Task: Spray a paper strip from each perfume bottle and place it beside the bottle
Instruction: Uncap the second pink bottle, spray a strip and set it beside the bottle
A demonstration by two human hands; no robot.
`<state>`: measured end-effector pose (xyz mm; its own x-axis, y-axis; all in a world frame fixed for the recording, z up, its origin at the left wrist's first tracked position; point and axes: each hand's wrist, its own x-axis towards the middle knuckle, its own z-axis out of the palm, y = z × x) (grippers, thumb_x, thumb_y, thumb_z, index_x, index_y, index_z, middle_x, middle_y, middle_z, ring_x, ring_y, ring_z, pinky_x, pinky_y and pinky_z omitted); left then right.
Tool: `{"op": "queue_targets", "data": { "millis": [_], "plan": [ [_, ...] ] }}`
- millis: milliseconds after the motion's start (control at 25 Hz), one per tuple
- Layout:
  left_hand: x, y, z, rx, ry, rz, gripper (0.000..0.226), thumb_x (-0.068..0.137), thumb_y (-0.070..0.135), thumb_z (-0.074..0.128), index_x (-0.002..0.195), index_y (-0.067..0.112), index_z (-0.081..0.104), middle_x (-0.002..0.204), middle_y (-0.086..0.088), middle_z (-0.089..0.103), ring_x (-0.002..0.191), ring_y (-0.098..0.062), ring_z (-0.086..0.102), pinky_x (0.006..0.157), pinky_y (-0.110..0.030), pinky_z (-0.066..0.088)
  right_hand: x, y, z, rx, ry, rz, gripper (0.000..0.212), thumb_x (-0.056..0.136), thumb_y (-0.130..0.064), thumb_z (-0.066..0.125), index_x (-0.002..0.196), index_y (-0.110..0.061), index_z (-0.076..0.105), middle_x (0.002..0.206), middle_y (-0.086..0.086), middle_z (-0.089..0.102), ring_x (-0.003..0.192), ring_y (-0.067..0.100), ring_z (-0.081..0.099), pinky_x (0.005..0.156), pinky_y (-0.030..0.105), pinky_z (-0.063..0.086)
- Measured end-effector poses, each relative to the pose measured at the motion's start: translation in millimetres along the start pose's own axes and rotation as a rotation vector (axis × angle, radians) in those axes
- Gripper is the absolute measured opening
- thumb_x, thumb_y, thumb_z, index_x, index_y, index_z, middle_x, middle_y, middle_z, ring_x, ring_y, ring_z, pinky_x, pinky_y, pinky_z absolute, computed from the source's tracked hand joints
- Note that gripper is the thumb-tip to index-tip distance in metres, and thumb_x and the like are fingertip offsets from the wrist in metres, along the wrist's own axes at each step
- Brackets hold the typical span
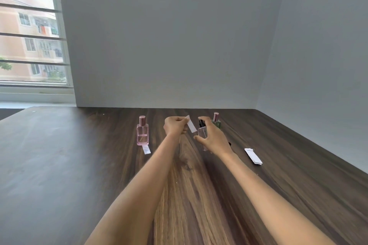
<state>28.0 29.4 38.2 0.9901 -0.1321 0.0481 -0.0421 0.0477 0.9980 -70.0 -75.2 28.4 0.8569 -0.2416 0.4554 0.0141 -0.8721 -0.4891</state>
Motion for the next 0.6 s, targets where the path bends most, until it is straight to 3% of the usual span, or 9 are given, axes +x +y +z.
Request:
{"op": "queue_targets", "data": {
  "millis": [80, 240, 400, 600],
  "plan": [
    [2.1, 1.3, -0.3, -0.002, 0.030, -0.022, 0.024, 0.081, 0.023, 0.075, 0.091, 0.001, 0.075, 0.076, -0.010, 0.069, 0.060, -0.017, 0.059, 0.066, -0.029, 0.057, 1.3, -1.9, -0.6, -0.115, -0.008, 0.006, 0.053, 0.084, -0.024, 0.062, 0.131, -0.024, 0.038, 0.099, -0.006, 0.061, 0.077, 0.015, 0.060, 0.071, 0.029, 0.045],
    [1.1, 4.2, -0.7, 0.078, 0.081, -0.028, 0.021, 0.081, 0.024, 0.074, 0.092, 0.006, 0.076, 0.104, -0.012, 0.073, 0.101, -0.025, 0.065, 0.087, -0.032, 0.052, 5.5, -4.9, -1.0, -0.235, -0.023, -0.017, 0.046, 0.082, -0.016, 0.057, 0.125, -0.023, 0.042, 0.103, -0.002, 0.068, 0.087, 0.022, 0.065, 0.070, 0.030, 0.043],
    [-3.2, 4.0, -0.1, 0.135, 0.076, -0.017, 0.020, 0.081, 0.024, 0.074, 0.093, 0.007, 0.077, 0.106, -0.010, 0.072, 0.104, -0.023, 0.063, 0.086, -0.029, 0.049, 12.1, -7.6, 0.1, -0.275, -0.014, -0.039, 0.040, 0.080, -0.014, 0.058, 0.117, -0.020, 0.044, 0.099, 0.001, 0.068, 0.085, 0.028, 0.065, 0.066, 0.033, 0.045],
    [-6.4, 5.1, 2.1, 0.187, 0.078, -0.006, 0.014, 0.082, 0.021, 0.073, 0.090, 0.010, 0.078, 0.103, -0.009, 0.074, 0.101, -0.023, 0.066, 0.088, -0.035, 0.054, 13.8, -14.0, 2.2, -0.279, -0.031, -0.083, 0.032, 0.082, -0.014, 0.057, 0.112, -0.016, 0.046, 0.098, 0.004, 0.069, 0.087, 0.031, 0.065, 0.063, 0.030, 0.037]
  ]
}}
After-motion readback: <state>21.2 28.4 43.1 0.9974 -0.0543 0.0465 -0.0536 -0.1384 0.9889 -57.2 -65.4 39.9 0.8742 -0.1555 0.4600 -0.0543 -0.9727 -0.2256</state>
